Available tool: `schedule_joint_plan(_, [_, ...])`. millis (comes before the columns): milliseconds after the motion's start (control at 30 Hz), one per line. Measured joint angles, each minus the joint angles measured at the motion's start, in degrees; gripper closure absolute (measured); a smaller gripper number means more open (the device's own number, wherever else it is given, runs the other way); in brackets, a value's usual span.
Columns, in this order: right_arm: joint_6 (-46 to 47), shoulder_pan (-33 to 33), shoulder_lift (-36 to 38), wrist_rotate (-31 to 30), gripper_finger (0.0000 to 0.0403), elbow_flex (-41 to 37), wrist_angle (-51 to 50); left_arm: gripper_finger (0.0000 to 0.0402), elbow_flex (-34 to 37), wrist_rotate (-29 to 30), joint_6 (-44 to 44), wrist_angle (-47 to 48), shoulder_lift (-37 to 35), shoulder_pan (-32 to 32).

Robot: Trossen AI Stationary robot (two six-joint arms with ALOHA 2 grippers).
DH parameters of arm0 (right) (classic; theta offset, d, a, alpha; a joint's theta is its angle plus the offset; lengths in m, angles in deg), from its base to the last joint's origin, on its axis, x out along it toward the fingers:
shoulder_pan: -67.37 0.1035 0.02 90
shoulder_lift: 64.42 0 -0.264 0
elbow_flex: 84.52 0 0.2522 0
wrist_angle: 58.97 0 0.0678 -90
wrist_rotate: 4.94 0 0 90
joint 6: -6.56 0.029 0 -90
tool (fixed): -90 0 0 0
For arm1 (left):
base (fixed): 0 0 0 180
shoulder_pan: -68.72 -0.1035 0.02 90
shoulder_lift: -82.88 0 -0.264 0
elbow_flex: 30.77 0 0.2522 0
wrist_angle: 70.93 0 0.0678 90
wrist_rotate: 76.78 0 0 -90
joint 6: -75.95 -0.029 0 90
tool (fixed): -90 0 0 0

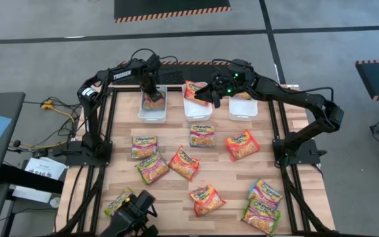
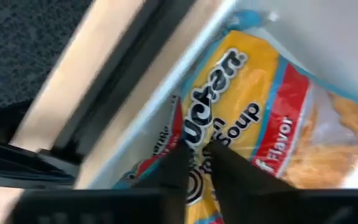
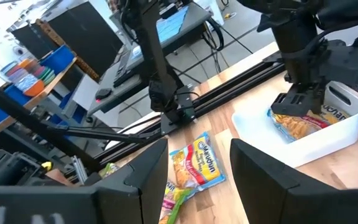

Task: Sort Maruchan noodles
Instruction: Adjust the blue noodle pack in the left white bin

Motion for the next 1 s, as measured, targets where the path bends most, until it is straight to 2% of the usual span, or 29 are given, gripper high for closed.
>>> schedule_joint_plan(67, [-0.01, 0.00, -0.01, -0.03, 0.0204, 0.00, -0.03, 0.0391, 0.03, -0.06, -0.12, -0.04, 0.03, -0.07])
schedule_joint_plan(267, [0.00, 0.00, -0.01, -0.10, 0.0204, 0.00, -0.02, 0.0401, 0.16, 0.15, -0.57, 1.33, -0.77, -0.01])
schedule_joint_plan(500, [0.00, 0.00, 0.00, -0.14, 0.0204, 0.00, 0.00, 0.0401, 0.58, -0.26, -0.58, 4.42, -5.95, 1.26])
schedule_joint_plan(767, [0.00, 0.00, 0.00, -0.14, 0.0204, 0.00, -0.02, 0.0401, 0.42, -0.20, -0.71, 2.93, -11.16, 4.17])
schedule_joint_plan(1000, [0.00, 0.00, 0.00, -0.14, 0.0204, 0.00, 0.00, 0.0401, 0.31, 5.84, -1.59, -0.35, -12.87, 5.92])
